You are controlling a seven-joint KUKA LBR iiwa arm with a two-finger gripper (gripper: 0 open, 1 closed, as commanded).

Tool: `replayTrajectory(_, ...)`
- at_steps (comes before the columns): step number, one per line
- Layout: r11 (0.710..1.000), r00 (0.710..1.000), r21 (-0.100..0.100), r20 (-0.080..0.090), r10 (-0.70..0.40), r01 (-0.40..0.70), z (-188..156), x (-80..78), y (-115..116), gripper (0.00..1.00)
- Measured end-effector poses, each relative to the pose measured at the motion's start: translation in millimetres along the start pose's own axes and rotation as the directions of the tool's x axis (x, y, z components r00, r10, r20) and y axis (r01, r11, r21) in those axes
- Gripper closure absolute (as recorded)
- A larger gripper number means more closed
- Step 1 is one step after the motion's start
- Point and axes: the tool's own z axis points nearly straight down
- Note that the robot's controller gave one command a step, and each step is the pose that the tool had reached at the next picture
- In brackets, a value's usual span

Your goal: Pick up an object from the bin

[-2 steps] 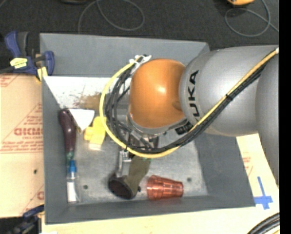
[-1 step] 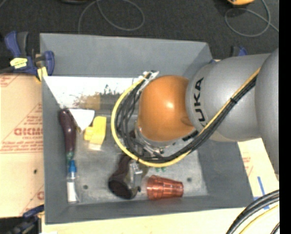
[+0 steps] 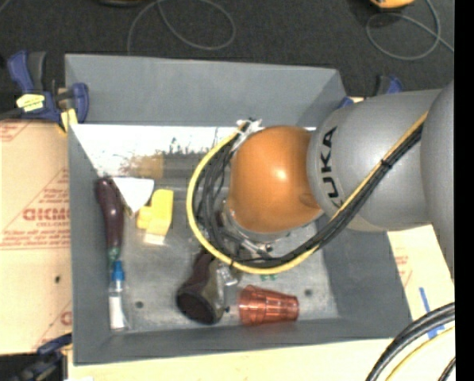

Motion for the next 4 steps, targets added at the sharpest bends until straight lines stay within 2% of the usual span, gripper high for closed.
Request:
replayTrajectory(1, 0.981, 0.981, 0.000, -0.003, -0.195, 0.195, 0, 3.1, 7, 0.00)
replayTrajectory(2, 0.973, 0.973, 0.001, 0.008, -0.230, 0.230, 23, 2.1, 14, 0.00)
replayTrajectory(3, 0.982, 0.982, 0.000, -0.002, -0.190, 0.190, 82, 4.1, 18, 1.00)
replayTrajectory(4, 0.982, 0.982, 0.000, -0.002, -0.188, 0.188, 82, 4.1, 18, 1.00)
